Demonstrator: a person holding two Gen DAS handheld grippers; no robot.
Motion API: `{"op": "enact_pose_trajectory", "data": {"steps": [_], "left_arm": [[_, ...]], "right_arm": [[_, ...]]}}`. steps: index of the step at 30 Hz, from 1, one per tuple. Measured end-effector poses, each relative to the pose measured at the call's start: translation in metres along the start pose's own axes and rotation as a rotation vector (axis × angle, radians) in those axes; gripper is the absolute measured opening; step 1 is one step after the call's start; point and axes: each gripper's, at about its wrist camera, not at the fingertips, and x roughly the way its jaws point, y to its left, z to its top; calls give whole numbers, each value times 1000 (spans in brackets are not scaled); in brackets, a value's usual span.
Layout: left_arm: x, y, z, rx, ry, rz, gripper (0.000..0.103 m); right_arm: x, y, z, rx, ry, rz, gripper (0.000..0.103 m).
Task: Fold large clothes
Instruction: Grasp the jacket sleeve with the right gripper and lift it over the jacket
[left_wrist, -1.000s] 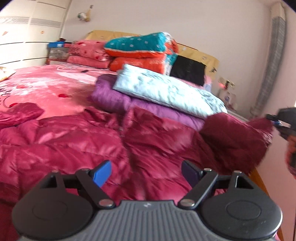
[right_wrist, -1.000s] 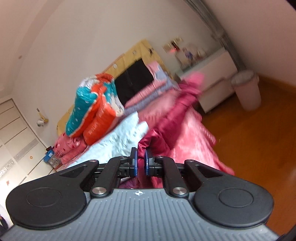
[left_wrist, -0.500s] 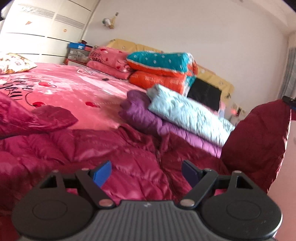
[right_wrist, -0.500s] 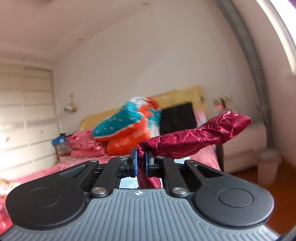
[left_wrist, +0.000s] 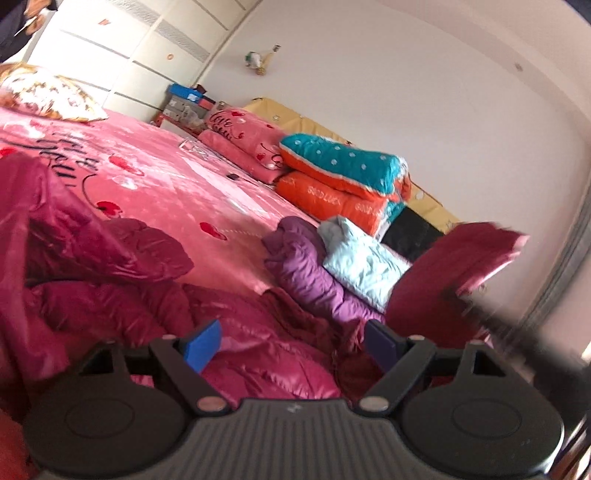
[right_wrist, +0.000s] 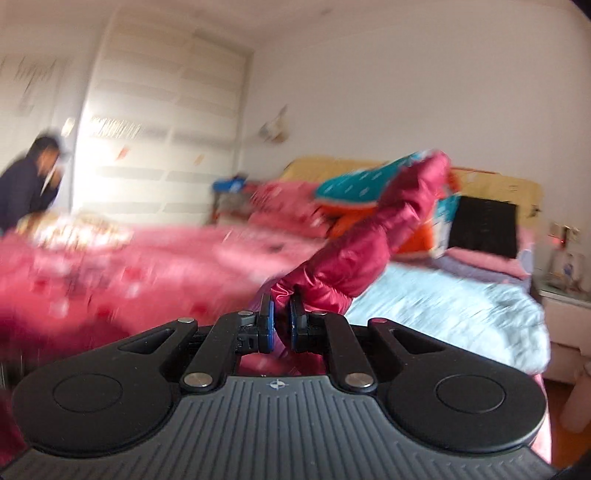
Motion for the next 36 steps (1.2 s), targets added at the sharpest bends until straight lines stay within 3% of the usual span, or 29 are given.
{"op": "enact_pose_trajectory", "data": {"steps": [9,19,25,27,29,33,36], "left_arm": [[4,8,2,-40,3,-17,85],[19,13,-4,-75,73,-30,87],[30,7,-14,-4,123,28,88],[29,4,-16,26,113,53,86],[23,0,-14,46,69,79,86],[4,-7,-9,119,-79,62,87],[2,-13,-8,142,-105,-12,89]], "right_arm": [[14,69,-68,-220,230,97,11],[-10,62,-63,-161,266,211,15],[-23,58,-70,-158,284,245,17],[-20,54,-65,-152,286,248,26],[-31,45,-61,-143,274,230,61],[-53,15,-54,-50,263,171,62],[-66,-22,-40,54,237,93,66]]}}
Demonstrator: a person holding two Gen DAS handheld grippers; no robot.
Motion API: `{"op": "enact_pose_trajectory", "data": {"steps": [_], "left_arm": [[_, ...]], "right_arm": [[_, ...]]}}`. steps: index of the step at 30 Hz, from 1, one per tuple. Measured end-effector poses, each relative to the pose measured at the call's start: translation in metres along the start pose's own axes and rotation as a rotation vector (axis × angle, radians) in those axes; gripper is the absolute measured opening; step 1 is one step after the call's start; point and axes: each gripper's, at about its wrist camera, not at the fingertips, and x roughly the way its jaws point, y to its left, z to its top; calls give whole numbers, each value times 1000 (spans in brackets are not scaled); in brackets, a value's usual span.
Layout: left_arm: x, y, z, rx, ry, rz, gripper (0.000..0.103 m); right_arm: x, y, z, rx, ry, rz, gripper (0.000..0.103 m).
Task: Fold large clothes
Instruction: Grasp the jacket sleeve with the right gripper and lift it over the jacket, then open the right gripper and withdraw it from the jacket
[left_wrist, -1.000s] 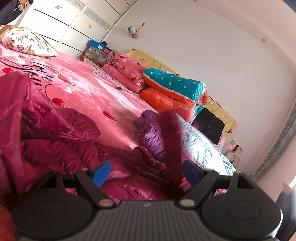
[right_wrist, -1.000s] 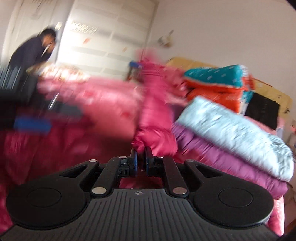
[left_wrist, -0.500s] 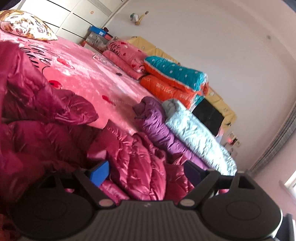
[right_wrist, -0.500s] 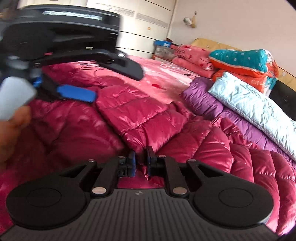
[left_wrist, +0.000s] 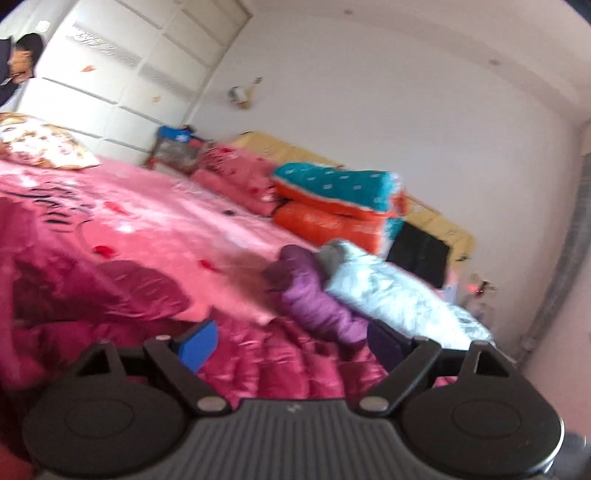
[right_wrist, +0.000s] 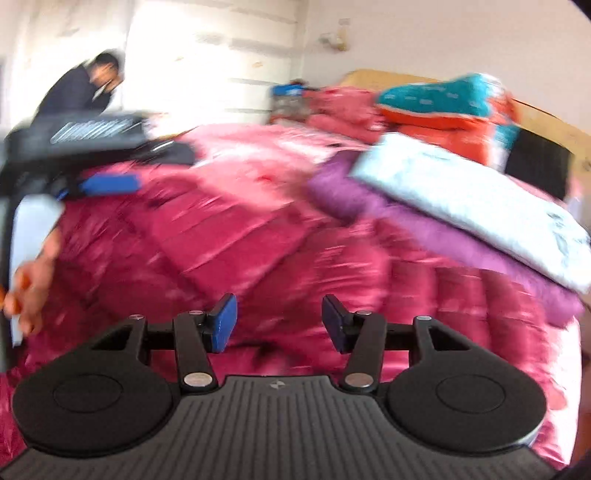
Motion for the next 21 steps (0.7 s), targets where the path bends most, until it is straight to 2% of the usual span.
{"op": "enact_pose_trajectory", "data": {"steps": [2,3,5,7,11,13,17,21], "left_arm": [[4,-4,-2,20,21,-44,90],[7,-7,-4,36,40,-58,90],[15,-11,-7,57,88,-69,90],[24,-12,-11,63,139,-60,90],[30,-10,-19,63,184,-53,90],[34,-10,-22,82,219,-29,90],[44,-14,-35,155,298,32,90],[48,-20,-44,216,325,61,90]], "right_arm": [[-9,-26,7,85,-16,-49,85],[-10,-42,9,127,-22,-83,88],[-7,-72,10,207,-11,-147,89],[2,-100,6,290,27,-176,89],[31,-139,-22,398,170,-224,89],[41,-141,-39,395,207,-232,90],[46,-122,-58,303,174,-283,95],[56,-112,-64,240,150,-320,97]]}}
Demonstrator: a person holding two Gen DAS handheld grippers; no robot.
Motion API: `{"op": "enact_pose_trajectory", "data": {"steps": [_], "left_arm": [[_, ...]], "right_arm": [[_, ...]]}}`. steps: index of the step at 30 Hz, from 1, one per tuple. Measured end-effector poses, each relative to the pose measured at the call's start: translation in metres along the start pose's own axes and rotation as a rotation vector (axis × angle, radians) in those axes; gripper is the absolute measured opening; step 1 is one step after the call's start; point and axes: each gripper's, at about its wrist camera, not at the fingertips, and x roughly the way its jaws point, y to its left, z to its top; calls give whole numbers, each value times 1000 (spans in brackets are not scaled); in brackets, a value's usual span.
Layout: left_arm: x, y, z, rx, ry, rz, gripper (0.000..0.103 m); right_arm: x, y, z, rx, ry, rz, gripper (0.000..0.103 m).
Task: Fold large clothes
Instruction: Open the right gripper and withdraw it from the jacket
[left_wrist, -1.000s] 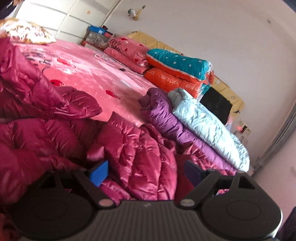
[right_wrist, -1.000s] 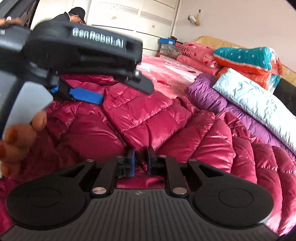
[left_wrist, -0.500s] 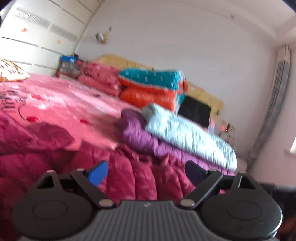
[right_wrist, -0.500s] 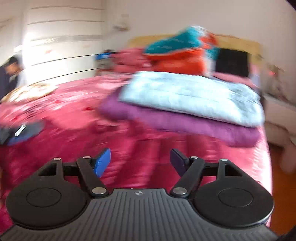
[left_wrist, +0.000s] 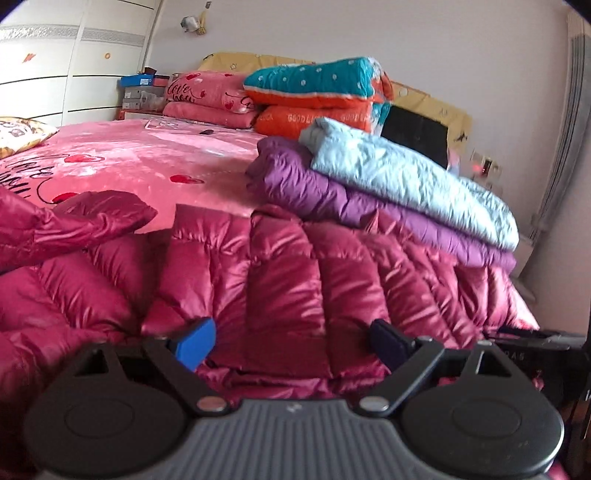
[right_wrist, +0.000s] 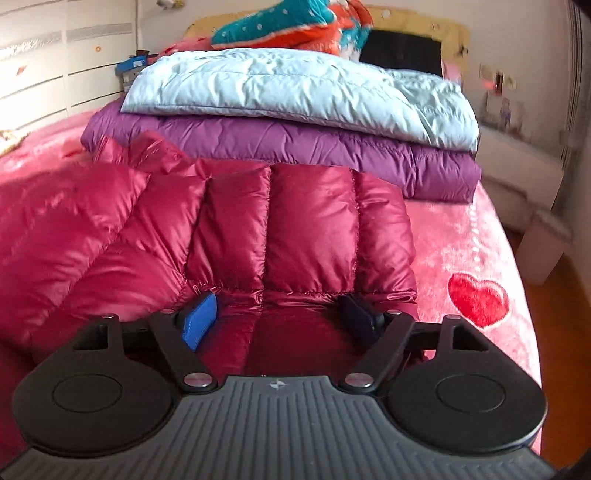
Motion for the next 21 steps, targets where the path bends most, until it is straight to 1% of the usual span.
{"op": "enact_pose_trajectory", "data": {"steps": [5,6,9,11,15,19,21], "left_arm": [[3,0,-3,6,16,13,90],[2,0,-3,7,16,14,90],[-3,-1,-3,6,8,13,90],[-6,-3,-2,0,-4,8,90],[-20,-8,-2,-11,-63,-45,90],[-40,-20,-5,31,-137,-51,91],[-49,-25,-7,47,-160,-60,91]], "right_arm": [[0,2,-4,10,-5,-3,100],[9,2,0,8,-4,-4,101],[1,5,0,5,-7,-16,103],[5,2,1,6,-9,-18,103],[3,-1,2,15,-19,-18,103],[4,-1,3,12,-17,-23,103],[4,-1,2,14,-19,-22,103]]}}
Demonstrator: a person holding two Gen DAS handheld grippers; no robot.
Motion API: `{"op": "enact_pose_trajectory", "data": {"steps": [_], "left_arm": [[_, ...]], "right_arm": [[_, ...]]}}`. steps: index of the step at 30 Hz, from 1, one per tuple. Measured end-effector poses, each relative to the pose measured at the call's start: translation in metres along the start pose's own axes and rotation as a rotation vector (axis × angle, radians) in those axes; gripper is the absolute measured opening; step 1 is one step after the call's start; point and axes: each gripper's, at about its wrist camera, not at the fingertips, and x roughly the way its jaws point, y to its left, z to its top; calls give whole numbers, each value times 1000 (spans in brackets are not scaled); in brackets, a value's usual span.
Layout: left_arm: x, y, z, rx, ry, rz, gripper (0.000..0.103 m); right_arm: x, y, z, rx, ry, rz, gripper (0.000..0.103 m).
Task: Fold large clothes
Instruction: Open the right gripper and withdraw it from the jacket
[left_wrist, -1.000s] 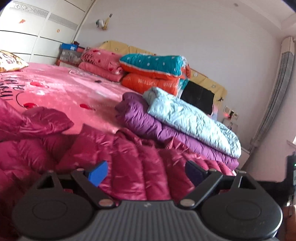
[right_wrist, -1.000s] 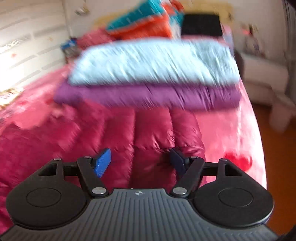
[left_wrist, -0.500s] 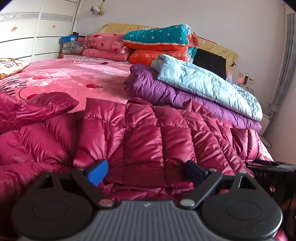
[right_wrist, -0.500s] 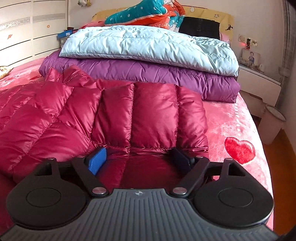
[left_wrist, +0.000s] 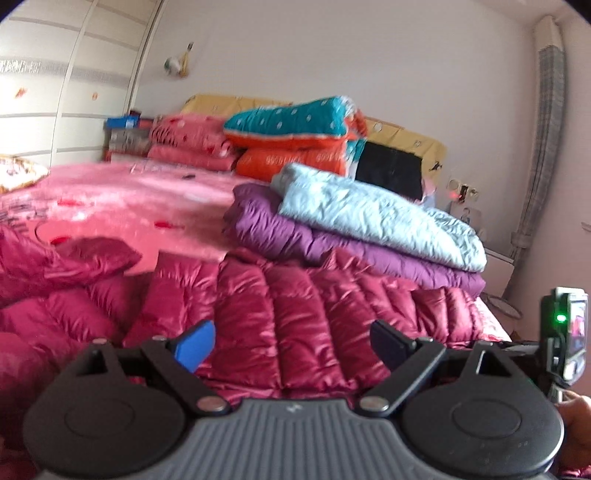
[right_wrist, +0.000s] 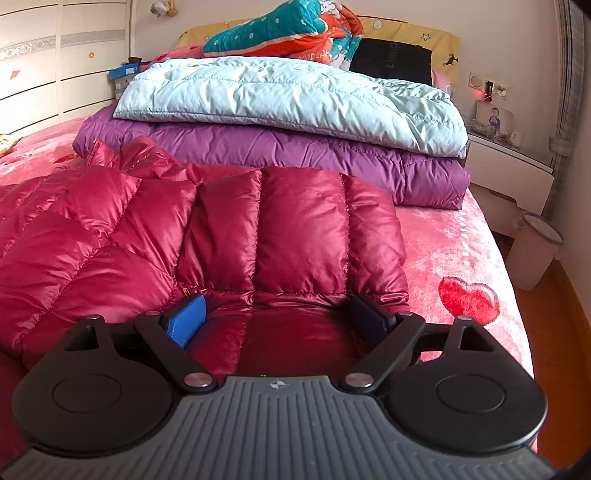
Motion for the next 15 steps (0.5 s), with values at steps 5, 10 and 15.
{"op": "enact_pose_trajectory", "data": {"steps": [5,10,15], "left_arm": [[-18,-6,-1,-1,-25,-8,97],[-42,-11,5,57,-56,36,99],[-69,-13,29,128,-98,138,99]], "right_arm": [[1,0,0,8,1,5,103],[4,-1,3,27,18,20,103],[-6,-5,5,77,17,27,103]]}}
